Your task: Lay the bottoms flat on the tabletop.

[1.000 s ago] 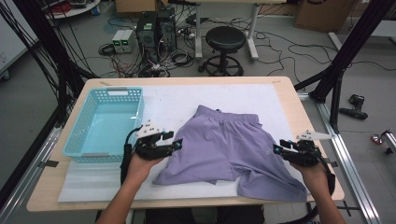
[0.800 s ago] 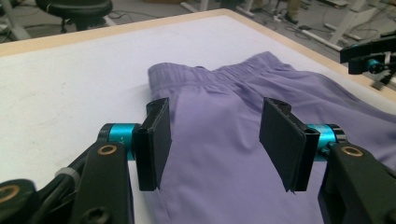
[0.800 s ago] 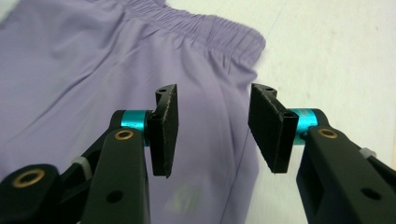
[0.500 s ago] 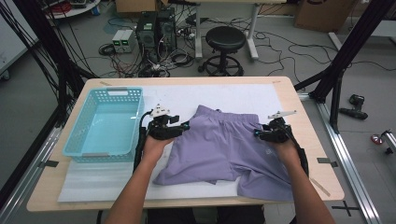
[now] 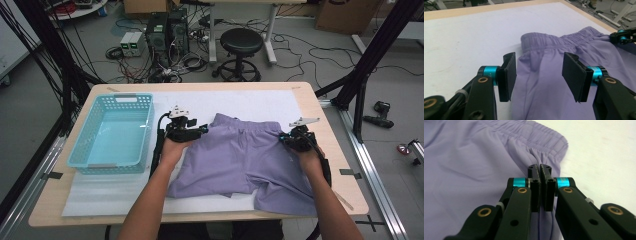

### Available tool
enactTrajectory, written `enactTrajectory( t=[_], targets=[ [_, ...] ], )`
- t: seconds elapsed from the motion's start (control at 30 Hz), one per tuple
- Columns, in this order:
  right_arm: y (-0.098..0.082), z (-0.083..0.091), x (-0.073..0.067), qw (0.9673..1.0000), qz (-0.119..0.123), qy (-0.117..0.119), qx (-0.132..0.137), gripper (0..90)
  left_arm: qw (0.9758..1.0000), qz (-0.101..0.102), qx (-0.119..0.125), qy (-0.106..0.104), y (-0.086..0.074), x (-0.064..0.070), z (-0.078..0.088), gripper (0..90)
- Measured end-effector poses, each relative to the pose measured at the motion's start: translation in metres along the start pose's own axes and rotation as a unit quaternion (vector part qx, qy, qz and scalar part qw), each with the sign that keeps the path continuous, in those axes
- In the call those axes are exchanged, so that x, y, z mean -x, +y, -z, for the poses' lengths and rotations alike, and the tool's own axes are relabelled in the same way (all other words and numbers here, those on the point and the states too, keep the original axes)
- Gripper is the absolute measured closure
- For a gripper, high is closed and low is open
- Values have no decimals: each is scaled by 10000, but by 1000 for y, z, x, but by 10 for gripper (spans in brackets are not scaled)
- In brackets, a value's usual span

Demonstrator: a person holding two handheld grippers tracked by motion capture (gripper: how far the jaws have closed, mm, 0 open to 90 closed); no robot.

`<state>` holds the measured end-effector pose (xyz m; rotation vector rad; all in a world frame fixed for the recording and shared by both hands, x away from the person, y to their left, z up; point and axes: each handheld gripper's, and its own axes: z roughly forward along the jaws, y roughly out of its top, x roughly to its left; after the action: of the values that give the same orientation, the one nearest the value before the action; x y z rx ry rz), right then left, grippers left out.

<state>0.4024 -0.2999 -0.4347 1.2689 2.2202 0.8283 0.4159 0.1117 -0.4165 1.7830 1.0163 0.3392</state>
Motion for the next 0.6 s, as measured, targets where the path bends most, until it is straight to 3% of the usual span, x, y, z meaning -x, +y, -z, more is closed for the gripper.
enactTrajectory(
  t=[0.13, 0.23, 0.27, 0.33, 0.37, 0.43, 0.5, 0.53, 0.6],
  targets=[
    [-5, -2, 7, 9978, -138, -492, -425, 855, 9997, -23, -254, -43, -3, 3, -16, 449],
    [-6, 0, 9, 9975, -274, -547, -347, 691, 9990, 32, -437, -59, -9, 1, -27, 449],
    [-6, 2, 10, 9981, -372, -448, -209, 625, 9987, 36, -510, -59, -11, 0, -31, 448],
    [-6, 2, 13, 9982, -602, 18, -62, 540, 9978, 86, -659, -86, -14, -2, -38, 448],
    [-6, 1, 13, 9984, -532, -35, -170, 514, 9972, 111, -729, -86, -15, -2, -42, 448],
    [-6, -3, 15, 9982, -536, -31, -258, 521, 9952, 32, -961, -194, -18, -1, -50, 493],
    [-7, -7, 16, 9980, -523, 26, -365, 594, 9942, -171, -1051, -139, -21, 4, -53, 697],
    [-6, -9, 16, 9981, -512, 38, -345, 660, 9939, -192, -1073, -150, -21, 3, -54, 842],
    [-2, -9, 17, 9978, -449, 148, -468, 871, 9939, -101, -1099, -83, -18, 0, -54, 868]
  ],
)
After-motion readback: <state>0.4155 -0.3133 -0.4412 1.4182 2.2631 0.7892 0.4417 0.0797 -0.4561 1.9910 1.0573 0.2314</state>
